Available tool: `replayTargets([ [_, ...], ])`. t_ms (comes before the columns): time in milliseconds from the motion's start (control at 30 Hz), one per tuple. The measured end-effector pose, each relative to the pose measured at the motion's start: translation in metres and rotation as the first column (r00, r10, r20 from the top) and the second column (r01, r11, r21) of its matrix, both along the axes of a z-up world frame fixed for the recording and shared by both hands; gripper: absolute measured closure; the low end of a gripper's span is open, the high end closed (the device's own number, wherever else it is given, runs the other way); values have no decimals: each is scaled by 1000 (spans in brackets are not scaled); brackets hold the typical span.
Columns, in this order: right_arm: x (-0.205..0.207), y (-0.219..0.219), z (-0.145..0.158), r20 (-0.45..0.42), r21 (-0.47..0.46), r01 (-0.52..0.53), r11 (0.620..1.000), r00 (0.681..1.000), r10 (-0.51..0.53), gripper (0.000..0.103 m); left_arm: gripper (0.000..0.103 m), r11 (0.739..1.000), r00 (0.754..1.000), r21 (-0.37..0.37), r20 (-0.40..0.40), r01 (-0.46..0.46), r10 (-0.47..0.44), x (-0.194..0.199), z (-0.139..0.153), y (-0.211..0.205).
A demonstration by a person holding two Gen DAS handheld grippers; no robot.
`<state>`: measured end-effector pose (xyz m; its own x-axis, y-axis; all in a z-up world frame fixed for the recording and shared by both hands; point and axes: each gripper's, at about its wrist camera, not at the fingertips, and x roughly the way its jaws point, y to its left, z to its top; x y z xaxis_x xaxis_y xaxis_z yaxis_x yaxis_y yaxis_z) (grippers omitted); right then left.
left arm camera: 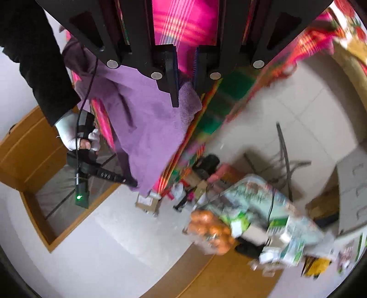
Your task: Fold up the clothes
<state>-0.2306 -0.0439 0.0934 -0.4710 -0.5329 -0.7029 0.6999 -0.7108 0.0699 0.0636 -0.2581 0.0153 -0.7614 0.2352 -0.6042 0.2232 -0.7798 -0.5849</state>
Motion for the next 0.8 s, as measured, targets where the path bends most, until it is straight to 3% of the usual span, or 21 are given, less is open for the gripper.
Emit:
replayTargets([
  [100, -6, -13, -3, -14, 55, 12, 998, 1000, -11, 99, 93, 1000, 1000, -16, 24, -7, 7, -8, -7, -5],
  [333, -22, -37, -59, 44, 189, 27, 982, 998, -36, 98, 93, 999, 996, -40, 81, -19, 22, -26, -24, -16],
  [433, -34, -38, -74, 97, 224, 42, 974, 993, -65, 92, 92, 999, 996, -42, 88, -10, 14, -29, -25, -16],
  [667, -32, 45, -42, 173, 15, 128, 992, 976, -129, 75, 81, 999, 996, -7, 81, -47, 48, -17, -23, -15],
  [800, -17, 90, -47, 206, 21, 142, 990, 968, -143, 72, 79, 995, 995, 43, 51, -89, 87, -3, -21, -13],
])
